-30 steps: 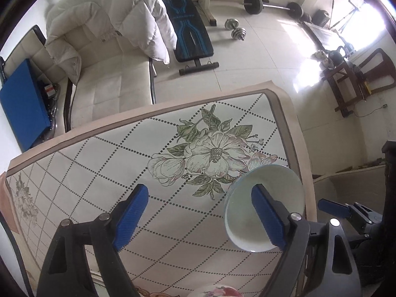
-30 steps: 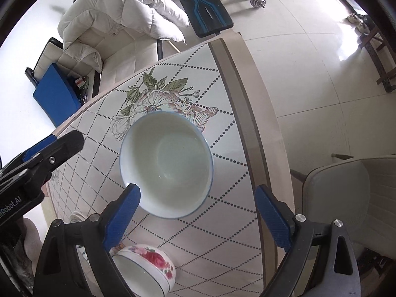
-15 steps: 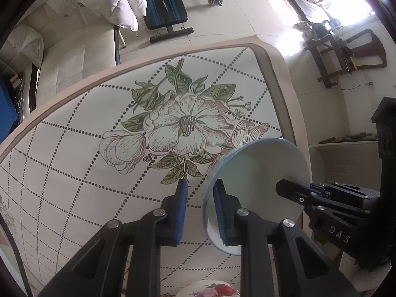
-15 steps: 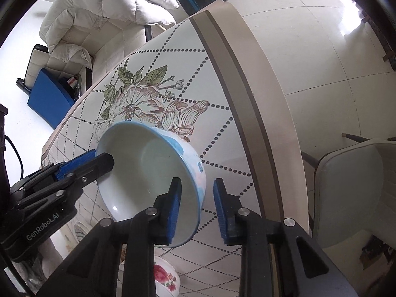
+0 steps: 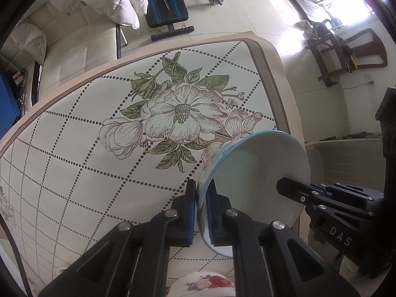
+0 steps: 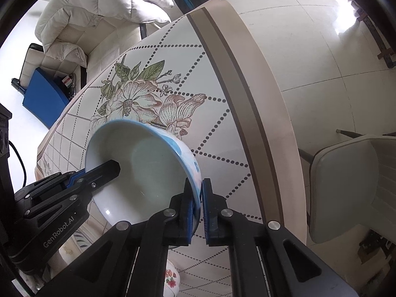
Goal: Organize plates and bowls
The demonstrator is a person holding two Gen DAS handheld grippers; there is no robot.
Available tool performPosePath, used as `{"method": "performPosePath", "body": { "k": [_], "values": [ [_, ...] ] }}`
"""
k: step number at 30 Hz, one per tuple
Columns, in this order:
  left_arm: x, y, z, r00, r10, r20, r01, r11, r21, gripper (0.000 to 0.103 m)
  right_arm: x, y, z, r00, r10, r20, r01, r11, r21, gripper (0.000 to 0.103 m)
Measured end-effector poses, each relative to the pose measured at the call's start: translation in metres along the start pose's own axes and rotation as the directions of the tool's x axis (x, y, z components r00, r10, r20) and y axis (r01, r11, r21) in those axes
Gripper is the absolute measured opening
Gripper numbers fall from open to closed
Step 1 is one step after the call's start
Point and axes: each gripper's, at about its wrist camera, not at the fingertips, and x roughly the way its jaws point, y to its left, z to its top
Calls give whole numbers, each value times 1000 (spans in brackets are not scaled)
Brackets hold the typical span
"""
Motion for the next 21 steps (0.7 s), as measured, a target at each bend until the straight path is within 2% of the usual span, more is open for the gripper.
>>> {"method": "performPosePath", "body": {
  "k": [10,15,21],
  "values": [
    [-41,8,-44,1000,-15,13,15,1000,-24,6,-41,16,-40,1000,9,11,-9,999,-47,8],
    [-65,13,-82,999,8,33,-7,1000,-20,6,-62,27,-75,1000,29,12,-28,997,-72,8],
    [-76,30,-129,999,3,34,-1,998,-64,6,-72,44,-128,999,43,-3,-43,992,-119,8]
  ]
}}
